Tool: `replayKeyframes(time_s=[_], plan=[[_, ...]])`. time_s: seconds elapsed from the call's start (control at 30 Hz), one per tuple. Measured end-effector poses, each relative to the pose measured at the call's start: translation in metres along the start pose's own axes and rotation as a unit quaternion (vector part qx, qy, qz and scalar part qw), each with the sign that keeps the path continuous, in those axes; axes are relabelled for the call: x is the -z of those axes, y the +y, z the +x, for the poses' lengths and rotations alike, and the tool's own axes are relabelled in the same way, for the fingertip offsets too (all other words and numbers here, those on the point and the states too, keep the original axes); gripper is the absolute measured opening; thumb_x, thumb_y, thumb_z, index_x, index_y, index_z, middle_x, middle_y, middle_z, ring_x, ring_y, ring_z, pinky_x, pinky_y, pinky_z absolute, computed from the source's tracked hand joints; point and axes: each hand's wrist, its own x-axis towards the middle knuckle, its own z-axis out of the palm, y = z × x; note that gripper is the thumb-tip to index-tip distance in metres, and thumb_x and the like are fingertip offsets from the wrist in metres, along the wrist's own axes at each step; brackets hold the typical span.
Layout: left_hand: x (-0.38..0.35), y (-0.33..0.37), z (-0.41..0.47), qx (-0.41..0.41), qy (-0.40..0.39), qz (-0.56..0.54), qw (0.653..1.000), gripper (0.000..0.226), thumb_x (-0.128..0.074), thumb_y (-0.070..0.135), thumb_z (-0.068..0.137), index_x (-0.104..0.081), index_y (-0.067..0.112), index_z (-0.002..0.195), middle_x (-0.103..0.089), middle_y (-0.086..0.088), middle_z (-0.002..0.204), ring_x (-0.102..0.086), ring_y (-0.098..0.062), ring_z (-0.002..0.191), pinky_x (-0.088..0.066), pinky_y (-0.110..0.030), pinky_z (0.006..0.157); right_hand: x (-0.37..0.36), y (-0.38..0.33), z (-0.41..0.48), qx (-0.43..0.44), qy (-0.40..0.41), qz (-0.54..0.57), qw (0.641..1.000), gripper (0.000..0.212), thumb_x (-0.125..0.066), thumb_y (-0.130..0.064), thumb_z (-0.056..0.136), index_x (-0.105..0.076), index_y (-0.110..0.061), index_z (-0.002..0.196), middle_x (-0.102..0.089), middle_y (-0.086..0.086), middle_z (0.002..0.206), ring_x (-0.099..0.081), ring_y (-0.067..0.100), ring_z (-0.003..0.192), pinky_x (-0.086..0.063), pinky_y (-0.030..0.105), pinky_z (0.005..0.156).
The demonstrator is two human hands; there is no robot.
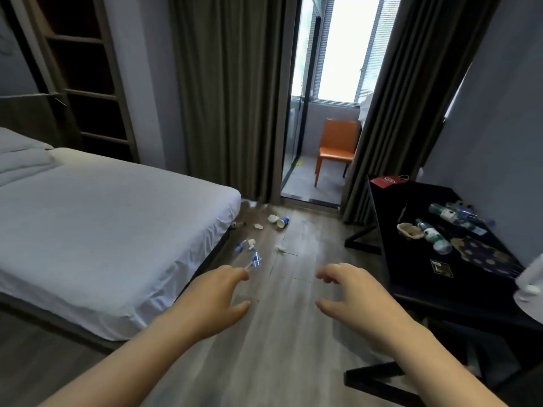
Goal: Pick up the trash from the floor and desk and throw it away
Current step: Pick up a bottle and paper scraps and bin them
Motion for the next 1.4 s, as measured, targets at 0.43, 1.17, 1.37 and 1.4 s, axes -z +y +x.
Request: replayKeyframes(time_s=[0.43,1.17,1.37,1.4], plan=[[-0.018,-0.11,0.255,0.039,-0.044,0.007,0.998,0.05,-0.056,0.048,0.086,-0.046,0.032,0.132,-0.052,0.009,0.13,-0.05,-0.008,0.115,-0.041,-0.022,0.093,-0.03,0.069,0.275,-0.015,-0.038,0.025,0.999,0.048,-0.063,-0.036,0.08,-0.053,-0.032,0.127,-0.055,-0.012,0.122,-0.053,0.004,0.111,-0.047,0.024,0.09],[-0.07,-0.275,0.701,-0.039,-0.116,-0.023,0.992,0.028,-0.058,0.038,0.085,-0.056,0.022,0.108,-0.051,0.008,0.095,-0.054,-0.014,0.089,-0.034,-0.025,0.067,-0.043,0.216,0.682,-0.217,-0.004,0.073,0.974,0.039,-0.076,-0.028,0.075,-0.065,-0.023,0.113,-0.064,-0.005,0.103,-0.057,0.01,0.091,-0.044,0.024,0.078],[-0.095,-0.282,0.807,-0.064,-0.142,-0.039,0.987,0.038,-0.06,0.04,0.084,-0.055,0.022,0.118,-0.058,0.001,0.11,-0.049,-0.011,0.086,-0.036,-0.024,0.071,-0.044,0.265,0.748,-0.24,-0.021,0.064,0.968,0.036,-0.075,-0.031,0.077,-0.064,-0.027,0.111,-0.059,-0.011,0.096,-0.054,0.005,0.088,-0.038,0.019,0.073],[-0.099,-0.283,0.824,-0.067,-0.144,-0.04,0.986,0.04,-0.06,0.04,0.084,-0.055,0.022,0.119,-0.058,0.002,0.112,-0.052,-0.012,0.091,-0.037,-0.023,0.073,-0.047,0.273,0.761,-0.241,-0.025,0.064,0.968,0.036,-0.075,-0.031,0.077,-0.064,-0.027,0.111,-0.059,-0.011,0.097,-0.054,0.005,0.089,-0.038,0.02,0.074]])
